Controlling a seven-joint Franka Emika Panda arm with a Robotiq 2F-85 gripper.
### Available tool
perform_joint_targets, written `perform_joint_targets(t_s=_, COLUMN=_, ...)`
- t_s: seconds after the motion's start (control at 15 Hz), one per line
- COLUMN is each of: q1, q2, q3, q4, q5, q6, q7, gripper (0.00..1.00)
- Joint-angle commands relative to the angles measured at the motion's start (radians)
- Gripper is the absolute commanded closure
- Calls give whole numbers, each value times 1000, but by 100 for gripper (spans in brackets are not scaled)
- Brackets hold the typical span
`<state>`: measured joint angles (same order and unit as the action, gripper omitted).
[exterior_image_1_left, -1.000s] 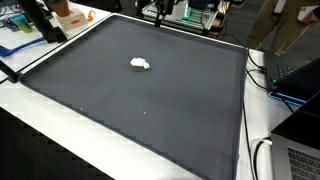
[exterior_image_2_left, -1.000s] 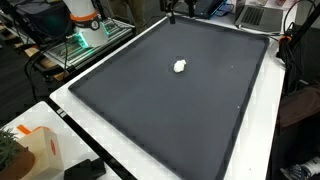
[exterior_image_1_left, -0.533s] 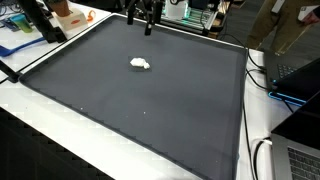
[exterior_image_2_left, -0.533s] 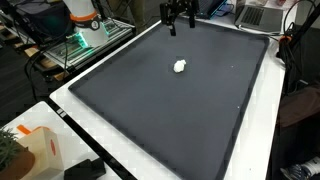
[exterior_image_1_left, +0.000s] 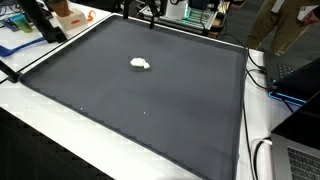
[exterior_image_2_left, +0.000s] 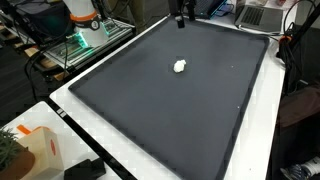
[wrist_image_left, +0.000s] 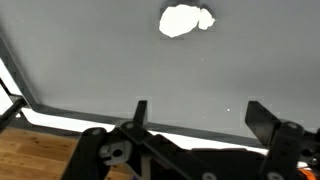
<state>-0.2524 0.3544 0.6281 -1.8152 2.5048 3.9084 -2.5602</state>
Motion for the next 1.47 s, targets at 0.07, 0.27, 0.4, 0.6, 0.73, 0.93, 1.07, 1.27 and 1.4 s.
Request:
perform_joint_targets(t_s=0.07, q1=58, q2=-71, q3=-110, q4=-14, q5=24, q6=-45, q7=111, gripper=0)
perform_joint_targets(t_s=0.27, q1=140, q2=-83, q3=-226, q4=-16, q5=-16, q6=-52, q7=285, gripper=0)
perform_joint_targets(t_s=0.4, q1=195, q2=-50, q3=-289, q4=8, q5=-42, q6=12, q7=401, gripper=0)
perform_joint_targets(t_s=0.6, q1=192, q2=-2, q3=-291, q4=61, q5=46, q6=77, q7=388, gripper=0)
perform_joint_targets(t_s=0.73, q1=22, q2=75, q3=-66, q4=100, q5=5, q6=116, q7=423, gripper=0)
perform_joint_targets(t_s=0.93, q1=-120, q2=191, q3=133, q4=184, q5=3, q6=161, q7=397, gripper=0)
perform_joint_targets(t_s=1.07, q1=-150, q2=254, q3=176, q4=235, q5=2, q6=211, q7=386, gripper=0)
perform_joint_targets(t_s=1.27, q1=-170, q2=320, q3=200, q4=300, q5=2, q6=270, q7=384, gripper=0)
perform_joint_targets(t_s=1.4, q1=-176, q2=360, q3=212, q4=338, q5=2, q6=305, q7=380, gripper=0)
